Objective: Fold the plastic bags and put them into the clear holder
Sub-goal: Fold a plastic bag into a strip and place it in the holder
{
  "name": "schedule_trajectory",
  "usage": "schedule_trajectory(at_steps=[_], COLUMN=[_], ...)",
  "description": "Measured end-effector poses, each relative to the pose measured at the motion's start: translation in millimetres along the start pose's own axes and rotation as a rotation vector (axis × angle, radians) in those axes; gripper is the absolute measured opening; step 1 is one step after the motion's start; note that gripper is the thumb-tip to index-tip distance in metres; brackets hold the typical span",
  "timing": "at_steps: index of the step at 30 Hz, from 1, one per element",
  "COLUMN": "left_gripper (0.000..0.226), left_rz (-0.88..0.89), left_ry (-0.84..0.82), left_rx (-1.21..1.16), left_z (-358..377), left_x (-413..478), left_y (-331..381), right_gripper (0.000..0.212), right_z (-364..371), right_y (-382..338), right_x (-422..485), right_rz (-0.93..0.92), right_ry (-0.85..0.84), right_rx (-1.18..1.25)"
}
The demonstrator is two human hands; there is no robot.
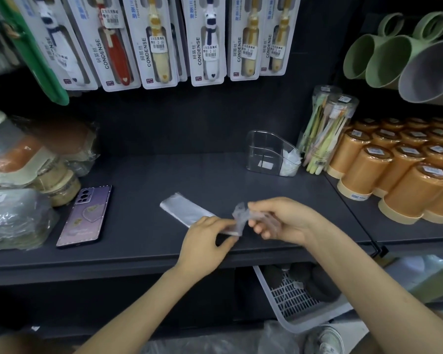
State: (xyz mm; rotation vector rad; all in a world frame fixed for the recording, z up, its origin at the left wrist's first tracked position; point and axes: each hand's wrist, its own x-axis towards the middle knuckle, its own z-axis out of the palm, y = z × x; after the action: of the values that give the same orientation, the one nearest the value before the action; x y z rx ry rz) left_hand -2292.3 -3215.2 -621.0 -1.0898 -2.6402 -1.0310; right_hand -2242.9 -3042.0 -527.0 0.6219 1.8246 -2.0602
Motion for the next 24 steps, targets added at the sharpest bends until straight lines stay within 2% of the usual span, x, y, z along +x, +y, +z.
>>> schedule_trajectory(at_steps=[2,4,7,10,12,16,20,24], left_gripper=[0.011,0.022,0.026,0.016,0.017,0.015,0.018,0.04], left_rz=[-0.145,-0.324,-0.512,-0.536,-0.523,-0.502,-0.51,-0.637], left_ry=[0.064,0.097,0.15,0.145,0.13,0.074,-0.003,-0.068], left_rx=[-0.168,-0.368,-0.689,-0.834,-0.847,-0.84,-0.92,-1.046], left_z=[-3,-8,-18,-25,-28,-31,-36,-43], left_x=[5,11,15,13,11,8,8,12], left_y=[3,4,5,8,9,6,-1,-9], right_gripper=[0.033,0.04,0.035,0.033,0.026,0.011,0.012,0.014], right_z=[5,6,12,29,38,41,38,30], right_y=[-11,-16,-6,17,27,37,43,45], right_x=[5,13,31,46,50,53,51,51], right_rz=[-0.065,-0.154,-0.184,-0.135,-0.147,-0.263,-0.33,-0.344], right_ry=[-0.029,0.051,0.243,0.196,0.164,0.237,0.187,0.109], right_rx=[0.099,0.18,0.049,-0.223,-0.297,-0.116,-0.083,-0.142])
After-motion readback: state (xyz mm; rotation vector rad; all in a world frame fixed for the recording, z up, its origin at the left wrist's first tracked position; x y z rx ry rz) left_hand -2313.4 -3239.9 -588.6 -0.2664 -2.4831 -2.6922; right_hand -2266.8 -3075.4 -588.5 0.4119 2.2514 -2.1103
